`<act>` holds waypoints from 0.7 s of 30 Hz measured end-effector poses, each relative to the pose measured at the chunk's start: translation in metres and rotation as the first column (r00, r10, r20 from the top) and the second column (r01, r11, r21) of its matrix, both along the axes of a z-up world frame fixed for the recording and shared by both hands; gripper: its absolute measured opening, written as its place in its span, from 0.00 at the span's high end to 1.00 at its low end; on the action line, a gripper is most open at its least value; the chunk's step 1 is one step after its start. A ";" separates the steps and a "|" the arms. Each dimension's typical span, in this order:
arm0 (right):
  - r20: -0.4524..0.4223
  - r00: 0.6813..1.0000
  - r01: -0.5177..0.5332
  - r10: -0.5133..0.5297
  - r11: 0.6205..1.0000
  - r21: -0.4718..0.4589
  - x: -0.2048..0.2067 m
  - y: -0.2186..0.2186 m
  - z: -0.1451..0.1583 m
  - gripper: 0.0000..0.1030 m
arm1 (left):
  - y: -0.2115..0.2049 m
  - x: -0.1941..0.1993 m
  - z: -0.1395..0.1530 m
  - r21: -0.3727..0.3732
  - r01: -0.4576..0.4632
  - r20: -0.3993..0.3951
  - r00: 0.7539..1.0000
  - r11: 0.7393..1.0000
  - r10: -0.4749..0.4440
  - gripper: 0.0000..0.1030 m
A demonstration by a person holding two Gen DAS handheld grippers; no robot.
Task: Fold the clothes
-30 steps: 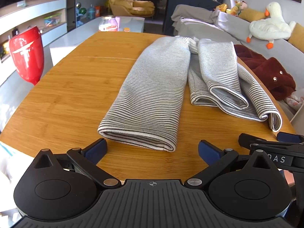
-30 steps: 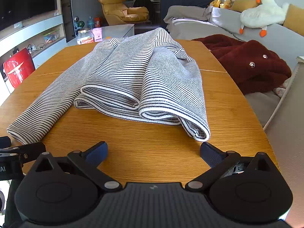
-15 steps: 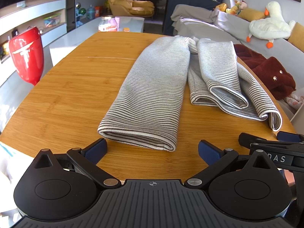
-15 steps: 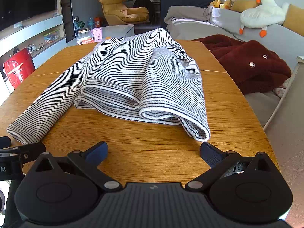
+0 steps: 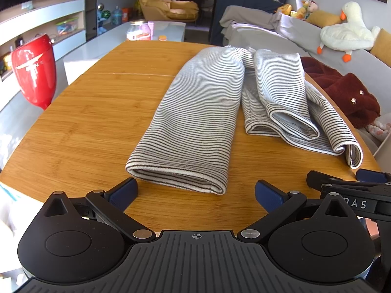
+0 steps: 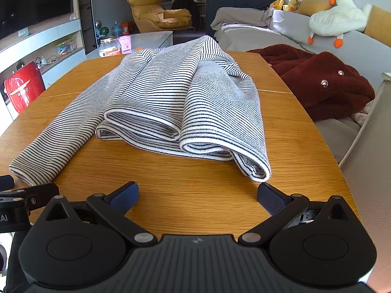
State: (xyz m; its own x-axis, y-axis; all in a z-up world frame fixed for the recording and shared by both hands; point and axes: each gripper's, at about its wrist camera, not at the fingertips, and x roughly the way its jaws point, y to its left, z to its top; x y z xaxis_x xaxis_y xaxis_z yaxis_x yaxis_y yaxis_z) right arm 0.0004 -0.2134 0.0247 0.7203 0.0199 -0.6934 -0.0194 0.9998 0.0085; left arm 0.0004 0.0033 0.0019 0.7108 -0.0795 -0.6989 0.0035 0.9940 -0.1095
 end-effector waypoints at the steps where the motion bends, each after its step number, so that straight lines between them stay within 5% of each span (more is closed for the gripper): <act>1: 0.000 1.000 0.000 0.000 1.000 0.000 0.000 0.000 0.000 0.00 | 0.000 0.000 0.000 0.000 0.000 0.000 1.000 1.000 0.000 0.00; 21: 0.007 1.000 -0.005 0.005 1.000 0.000 0.000 0.000 0.000 0.00 | 0.001 -0.001 0.000 0.005 0.005 0.000 1.000 1.000 -0.005 0.00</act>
